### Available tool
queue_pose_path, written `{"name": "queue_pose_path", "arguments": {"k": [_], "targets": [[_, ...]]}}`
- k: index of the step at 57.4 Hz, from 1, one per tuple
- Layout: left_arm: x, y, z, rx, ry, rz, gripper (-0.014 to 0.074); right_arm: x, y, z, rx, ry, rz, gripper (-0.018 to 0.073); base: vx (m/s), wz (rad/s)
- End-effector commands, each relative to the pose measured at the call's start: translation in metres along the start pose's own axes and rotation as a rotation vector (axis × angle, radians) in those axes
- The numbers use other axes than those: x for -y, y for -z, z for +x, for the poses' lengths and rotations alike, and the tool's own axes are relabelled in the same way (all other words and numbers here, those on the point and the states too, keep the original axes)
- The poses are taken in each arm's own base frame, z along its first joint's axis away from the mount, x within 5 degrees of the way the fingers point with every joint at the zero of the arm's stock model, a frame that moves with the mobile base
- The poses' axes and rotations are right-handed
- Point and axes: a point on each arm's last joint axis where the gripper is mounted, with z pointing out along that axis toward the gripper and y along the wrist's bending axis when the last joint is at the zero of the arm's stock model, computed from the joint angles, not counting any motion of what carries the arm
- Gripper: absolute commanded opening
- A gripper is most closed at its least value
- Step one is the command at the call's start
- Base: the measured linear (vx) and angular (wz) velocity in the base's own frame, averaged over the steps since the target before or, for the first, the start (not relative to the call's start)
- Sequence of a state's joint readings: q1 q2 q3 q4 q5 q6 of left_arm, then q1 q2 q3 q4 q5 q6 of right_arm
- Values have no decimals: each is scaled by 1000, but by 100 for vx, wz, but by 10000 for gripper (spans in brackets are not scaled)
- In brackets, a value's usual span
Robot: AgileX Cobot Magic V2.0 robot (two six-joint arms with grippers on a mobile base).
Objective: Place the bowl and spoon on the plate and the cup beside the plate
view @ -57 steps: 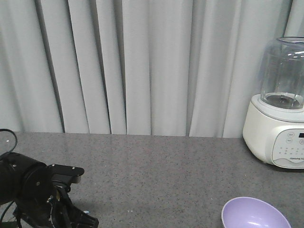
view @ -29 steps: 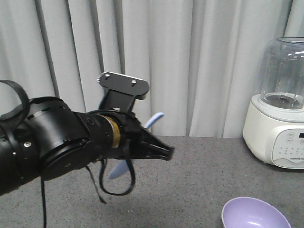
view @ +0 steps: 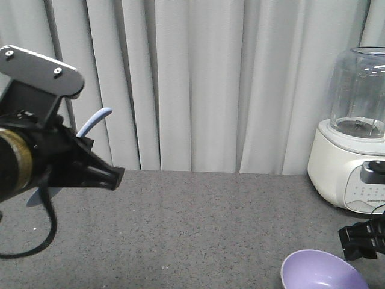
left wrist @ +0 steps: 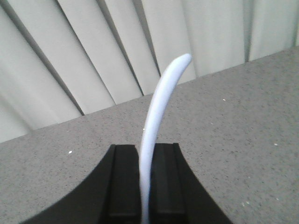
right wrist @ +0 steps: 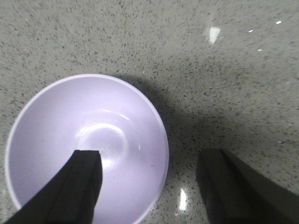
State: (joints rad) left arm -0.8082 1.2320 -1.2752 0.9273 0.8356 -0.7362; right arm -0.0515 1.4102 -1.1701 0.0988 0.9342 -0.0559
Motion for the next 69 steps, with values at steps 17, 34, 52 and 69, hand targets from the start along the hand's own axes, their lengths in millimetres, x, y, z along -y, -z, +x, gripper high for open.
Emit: {"name": "queue_pose_path", "arguments": {"k": [17, 34, 52, 69], "targets": [[-41, 64, 37, 157, 33, 58, 0, 1, -22, -16, 14, 32, -8, 498, 0, 0], [-48, 73, 38, 172, 60, 59, 0, 2, -58, -17, -73, 46, -30, 447, 0, 0], [-48, 73, 38, 172, 60, 59, 0, -1, -66, -16, -101, 36, -67, 223, 0, 0], [-48, 73, 38, 172, 60, 59, 0, -1, -60, -18, -60, 37, -64, -15, 0, 0]]}}
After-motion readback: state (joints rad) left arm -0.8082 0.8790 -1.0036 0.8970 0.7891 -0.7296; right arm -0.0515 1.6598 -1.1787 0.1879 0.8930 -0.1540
